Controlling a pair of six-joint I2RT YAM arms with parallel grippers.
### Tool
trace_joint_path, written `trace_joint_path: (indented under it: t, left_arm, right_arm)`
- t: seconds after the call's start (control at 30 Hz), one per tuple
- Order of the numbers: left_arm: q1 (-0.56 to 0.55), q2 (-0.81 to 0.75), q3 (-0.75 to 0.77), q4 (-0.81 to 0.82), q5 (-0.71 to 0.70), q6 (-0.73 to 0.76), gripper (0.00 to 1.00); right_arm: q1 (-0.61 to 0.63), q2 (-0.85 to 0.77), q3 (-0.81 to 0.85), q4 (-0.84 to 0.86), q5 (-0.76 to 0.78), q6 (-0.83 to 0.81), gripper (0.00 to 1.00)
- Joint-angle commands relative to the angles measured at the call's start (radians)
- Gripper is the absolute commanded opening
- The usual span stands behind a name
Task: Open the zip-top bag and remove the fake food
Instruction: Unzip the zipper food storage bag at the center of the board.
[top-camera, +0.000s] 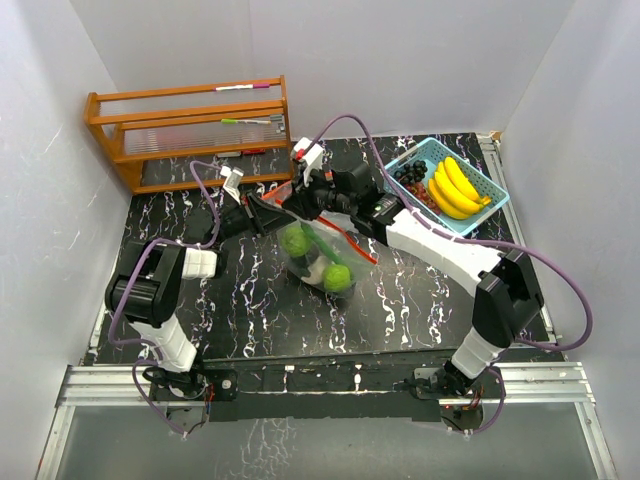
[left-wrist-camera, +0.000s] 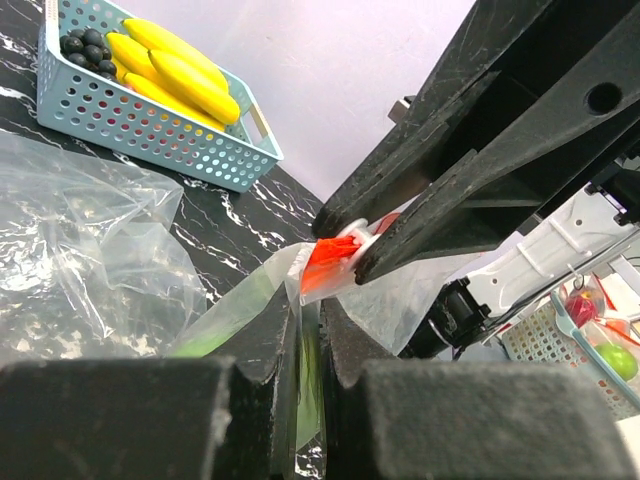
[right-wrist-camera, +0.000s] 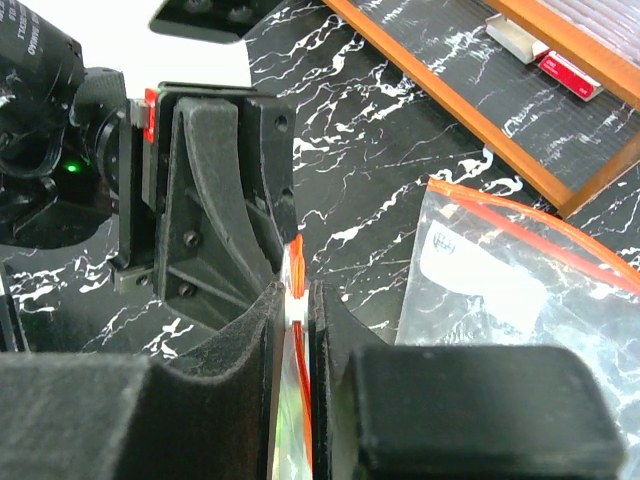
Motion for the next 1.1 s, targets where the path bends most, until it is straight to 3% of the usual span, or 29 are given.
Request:
trace_joint_path:
  t: [0.0,0.23,0.53,1.07]
  left_arm:
    - [0.026,-0.068,-0.002,0.194,-0.061,0.007,0.00]
    - [0.034,-0.062,0.000,0.194,-0.047,0.008,0.00]
    - [0.099,-0.080,0.004,0.194,-0.137,-0.045,0.00]
    - [0.206,-0.049,0.092,0.190,-0.215,-0.117,0.00]
  right_arm:
    - [-0.002,-0.084,-0.027,0.020,0.018,-0.009,0.08]
    - [-0.010,-0.130,-0.052,0.016,0.030,-0.015,0.08]
    - [-0.016,-0.187,-0.099,-0.031,0.044,-0.042,0.08]
    - [-0.019,-0.455,-0.308,-0.156,0.146,-0.062,0.08]
